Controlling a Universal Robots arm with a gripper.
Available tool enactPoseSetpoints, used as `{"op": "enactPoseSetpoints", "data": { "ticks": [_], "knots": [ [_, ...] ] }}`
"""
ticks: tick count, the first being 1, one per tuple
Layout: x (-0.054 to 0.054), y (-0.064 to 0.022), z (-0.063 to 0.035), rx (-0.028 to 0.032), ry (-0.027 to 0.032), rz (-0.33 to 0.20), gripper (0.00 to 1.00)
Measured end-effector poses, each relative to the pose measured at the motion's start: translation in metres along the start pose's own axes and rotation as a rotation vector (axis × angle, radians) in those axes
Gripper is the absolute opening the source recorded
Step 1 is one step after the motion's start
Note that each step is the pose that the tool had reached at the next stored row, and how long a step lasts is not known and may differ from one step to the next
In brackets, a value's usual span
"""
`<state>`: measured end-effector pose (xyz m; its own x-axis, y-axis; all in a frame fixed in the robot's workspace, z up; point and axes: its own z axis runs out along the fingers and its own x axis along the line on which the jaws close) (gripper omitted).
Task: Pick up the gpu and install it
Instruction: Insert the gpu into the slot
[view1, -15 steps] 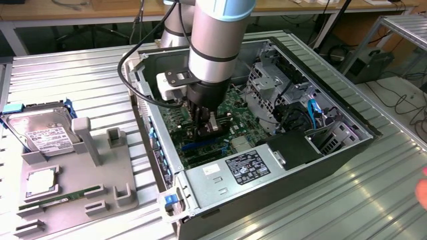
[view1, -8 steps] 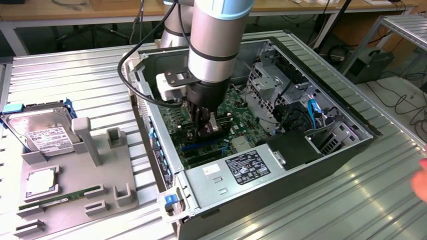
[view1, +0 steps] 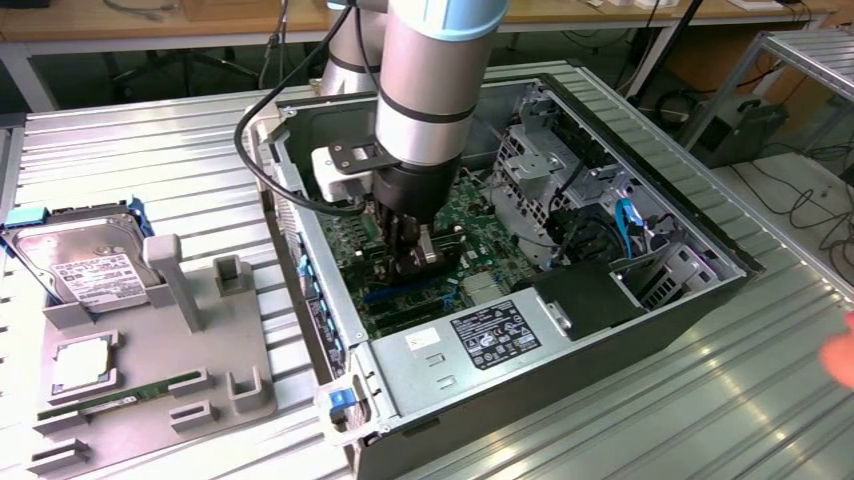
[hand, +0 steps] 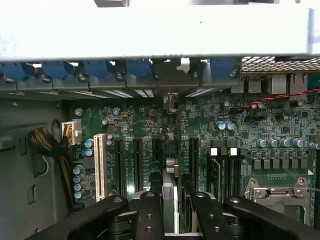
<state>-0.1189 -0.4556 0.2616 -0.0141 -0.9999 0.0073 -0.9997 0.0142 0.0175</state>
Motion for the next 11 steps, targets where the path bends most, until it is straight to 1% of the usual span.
{"op": "enactPoseSetpoints", "data": {
  "ticks": [2, 3, 11],
  "knots": [
    [-0.0002, 0.0, 0.0001, 0.0001, -0.0018, -0.007, 0.27],
    [-0.0002, 0.0, 0.0001, 0.0001, -0.0019, -0.014, 0.27],
    [-0.0002, -0.0001, 0.0028, 0.0, -0.0016, -0.018, 0.27]
  ]
}}
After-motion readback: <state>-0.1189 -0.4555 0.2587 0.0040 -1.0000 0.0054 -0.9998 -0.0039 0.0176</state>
